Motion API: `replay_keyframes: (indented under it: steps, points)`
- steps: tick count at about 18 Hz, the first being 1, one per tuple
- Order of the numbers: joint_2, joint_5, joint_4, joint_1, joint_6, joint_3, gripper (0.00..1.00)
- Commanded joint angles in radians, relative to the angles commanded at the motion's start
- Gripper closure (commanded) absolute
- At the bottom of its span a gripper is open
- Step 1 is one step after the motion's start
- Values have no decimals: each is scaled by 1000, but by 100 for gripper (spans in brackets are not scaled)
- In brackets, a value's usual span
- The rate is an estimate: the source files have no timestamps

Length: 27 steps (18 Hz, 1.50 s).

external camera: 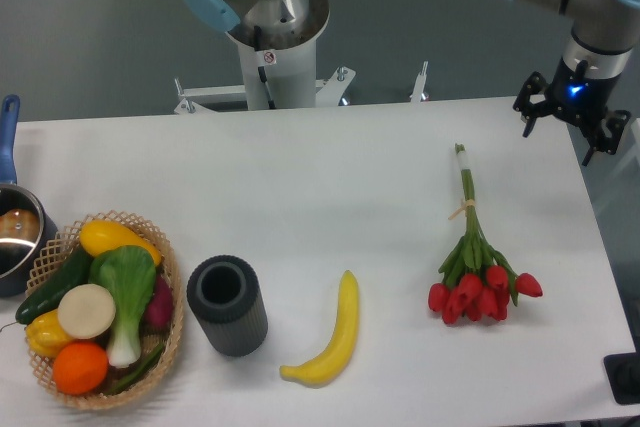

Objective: Pick up the flowers from the table
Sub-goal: 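Move the open gripper over the green stems of the red tulip bouquet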

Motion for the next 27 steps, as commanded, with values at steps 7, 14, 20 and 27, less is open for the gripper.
replay_keyframes:
  steps: [7,14,20,27]
  points:
    - [-2,2,6,-11,-17,-11,0]
    - [0,-60,159,-21,-256,-102,0]
    - [-5,-75,210,-41,-374,-178,0]
    - [-54,-75,212,-103,-405,-193,0]
